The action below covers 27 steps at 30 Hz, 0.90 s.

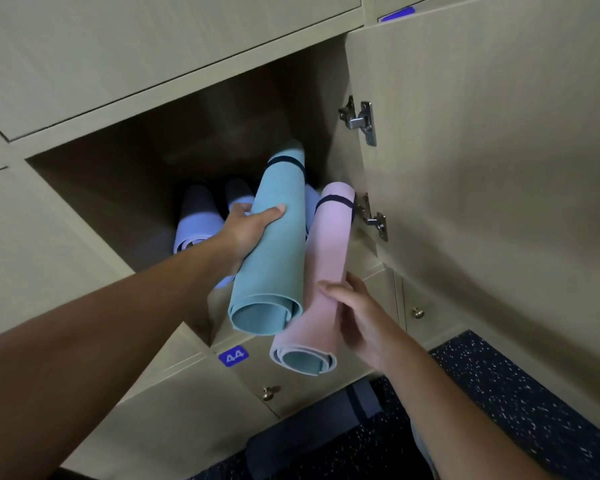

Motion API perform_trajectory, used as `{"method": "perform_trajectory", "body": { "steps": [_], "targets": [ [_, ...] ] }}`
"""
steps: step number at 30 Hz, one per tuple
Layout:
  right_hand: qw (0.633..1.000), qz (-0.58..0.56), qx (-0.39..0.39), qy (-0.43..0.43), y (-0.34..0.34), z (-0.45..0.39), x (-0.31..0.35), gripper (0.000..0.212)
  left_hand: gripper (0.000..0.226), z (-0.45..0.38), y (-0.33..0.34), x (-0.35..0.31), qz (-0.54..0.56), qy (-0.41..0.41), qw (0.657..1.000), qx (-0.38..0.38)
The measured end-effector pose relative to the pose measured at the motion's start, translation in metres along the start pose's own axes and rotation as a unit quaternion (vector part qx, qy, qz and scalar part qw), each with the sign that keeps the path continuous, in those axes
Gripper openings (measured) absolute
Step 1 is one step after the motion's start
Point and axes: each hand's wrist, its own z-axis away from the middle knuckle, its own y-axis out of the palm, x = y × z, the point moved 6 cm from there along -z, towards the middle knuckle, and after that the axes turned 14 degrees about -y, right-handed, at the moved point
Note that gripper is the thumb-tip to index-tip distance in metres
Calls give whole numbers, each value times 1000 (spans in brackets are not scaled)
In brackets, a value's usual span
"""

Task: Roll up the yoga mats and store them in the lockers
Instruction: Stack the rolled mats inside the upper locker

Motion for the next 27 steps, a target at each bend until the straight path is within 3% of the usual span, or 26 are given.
{"method": "perform_trajectory", "body": {
  "steps": [4, 8, 12, 18, 22, 27],
  "targets": [
    [995, 92, 0, -35, 7, 2, 8, 54, 85, -33, -1, -23, -17, 24, 999, -30],
    [988, 142, 5, -58, 6, 9, 15, 56, 84, -69, -7, -48, 15, 40, 998, -55],
    [988, 142, -26, -52, -9, 6, 22, 59, 101, -99, -9, -57, 55, 17, 997, -45],
    [986, 141, -56, -61, -28, 2, 48, 42, 108, -115, 18, -52, 71, -4, 997, 17],
    [985, 152, -57, -62, -32, 1, 55, 44, 61, -72, 40, -53, -64, 185, 981, -4],
    [983, 160, -61, -60, -29, 4, 52, 45, 70, -17, 52, -18, -253, 279, 924, 66]
  ]
}}
